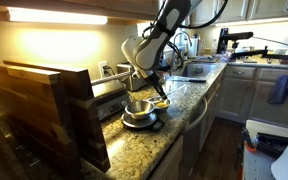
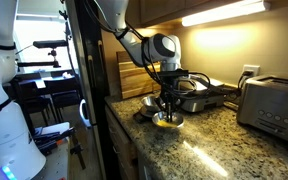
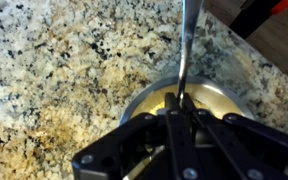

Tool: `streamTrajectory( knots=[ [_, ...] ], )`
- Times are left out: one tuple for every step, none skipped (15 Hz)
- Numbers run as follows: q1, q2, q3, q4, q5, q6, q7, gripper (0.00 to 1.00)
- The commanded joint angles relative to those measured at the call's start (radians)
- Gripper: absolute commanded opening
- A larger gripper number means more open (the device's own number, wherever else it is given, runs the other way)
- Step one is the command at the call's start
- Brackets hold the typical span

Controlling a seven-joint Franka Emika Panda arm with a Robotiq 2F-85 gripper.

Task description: Take the spoon and use it to scoop the contents from the right silver bowl and into the left silver bowl then put the spoon next to the right silver bowl

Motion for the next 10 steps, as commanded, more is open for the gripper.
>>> streamTrajectory(
  knots=[
    [0.041, -0.031, -0.019, -0.002, -0.083, -0.096, 0.038, 0.02],
    [0.046, -0.028, -0.017, 0.002, -0.102, -0.119, 0.042, 0.02],
    [0.053, -0.020, -0.014, 0.013, -0.123, -0.152, 0.044, 0.02],
    [0.058, -0.015, -0.011, 0.019, -0.142, -0.177, 0.045, 0.02],
    [0.067, -0.003, -0.007, 0.031, -0.165, -0.210, 0.044, 0.02],
    [0.072, 0.004, -0.004, 0.037, -0.182, -0.235, 0.041, 0.02],
    [0.080, 0.018, -0.001, 0.049, -0.209, -0.263, 0.035, 0.02],
    [0.084, 0.026, 0.002, 0.057, -0.229, -0.282, 0.033, 0.02],
    [0.083, 0.037, 0.006, 0.066, -0.245, -0.289, 0.019, 0.02],
    [0.083, 0.047, 0.009, 0.074, -0.259, -0.291, 0.018, 0.02]
  ],
)
